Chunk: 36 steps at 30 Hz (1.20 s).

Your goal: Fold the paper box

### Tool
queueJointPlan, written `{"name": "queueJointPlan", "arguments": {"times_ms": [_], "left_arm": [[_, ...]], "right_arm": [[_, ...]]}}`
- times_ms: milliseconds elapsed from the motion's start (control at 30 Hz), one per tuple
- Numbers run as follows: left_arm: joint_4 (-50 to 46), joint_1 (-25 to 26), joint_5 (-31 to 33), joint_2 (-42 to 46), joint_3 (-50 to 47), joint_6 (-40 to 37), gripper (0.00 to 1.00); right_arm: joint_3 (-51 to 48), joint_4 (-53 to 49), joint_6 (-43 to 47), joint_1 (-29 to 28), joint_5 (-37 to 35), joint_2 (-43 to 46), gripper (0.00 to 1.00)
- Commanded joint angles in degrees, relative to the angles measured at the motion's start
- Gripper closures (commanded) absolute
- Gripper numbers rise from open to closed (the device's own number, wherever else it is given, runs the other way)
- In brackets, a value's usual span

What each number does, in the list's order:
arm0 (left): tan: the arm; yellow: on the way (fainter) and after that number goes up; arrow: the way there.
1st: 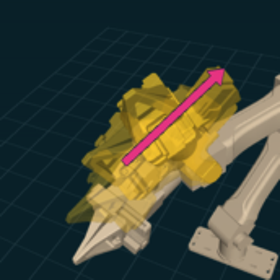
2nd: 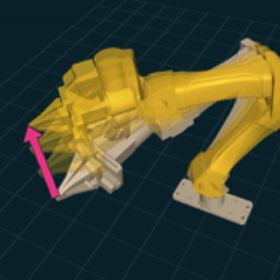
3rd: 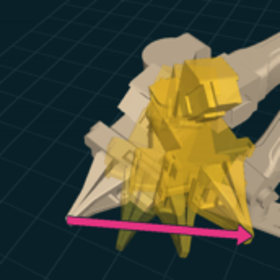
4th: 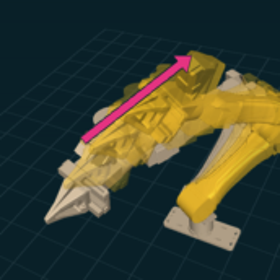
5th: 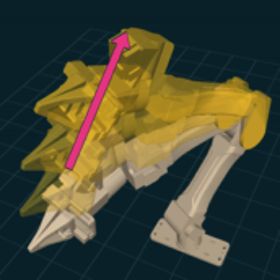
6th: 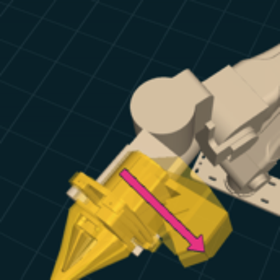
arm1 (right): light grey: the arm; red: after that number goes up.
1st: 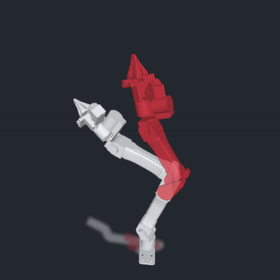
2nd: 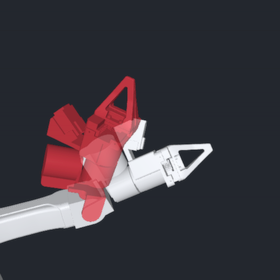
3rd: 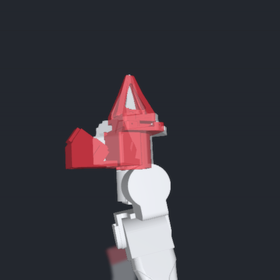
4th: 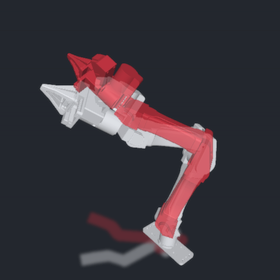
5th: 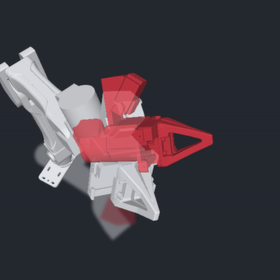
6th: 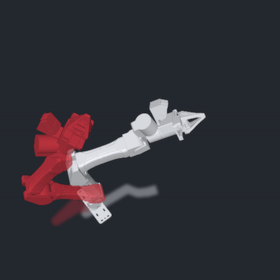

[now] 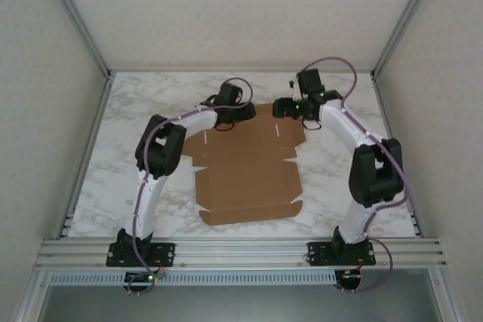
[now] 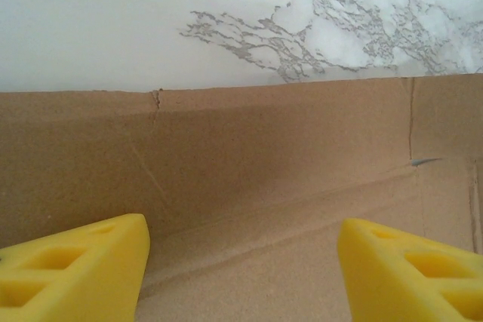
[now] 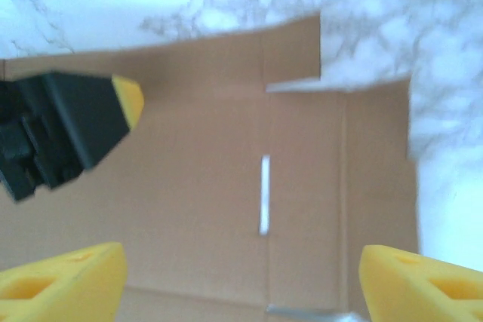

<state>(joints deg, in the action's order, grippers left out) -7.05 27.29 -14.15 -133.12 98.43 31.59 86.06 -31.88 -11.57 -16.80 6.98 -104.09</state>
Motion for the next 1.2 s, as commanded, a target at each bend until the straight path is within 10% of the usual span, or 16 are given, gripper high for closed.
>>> {"name": "queueJointPlan", "arguments": {"times_ms": [0, 200, 933, 1167], "left_arm": [[-4.7, -0.2, 0.0, -0.2, -2.1, -0.9, 0.32], [-4.7, -0.4, 0.4, -0.4, -1.0, -1.5, 0.32], [-3.7, -2.7, -3.9, 0.0, 0.4, -0.4, 0.33], [-3.2, -3.1, -4.5, 1.7, -0.2, -0.2, 0.32]], "right_arm": [[6.5, -9.5, 5.0, 4.3, 4.4, -7.6, 0.22], [15.9, -15.5, 7.9, 7.3, 4.9, -16.7, 0.21], [21.3, -18.1, 12.1, 12.0, 18.3, -26.6, 0.83], [21.3, -17.6, 11.6, 11.9, 19.8, -28.2, 0.87]]}}
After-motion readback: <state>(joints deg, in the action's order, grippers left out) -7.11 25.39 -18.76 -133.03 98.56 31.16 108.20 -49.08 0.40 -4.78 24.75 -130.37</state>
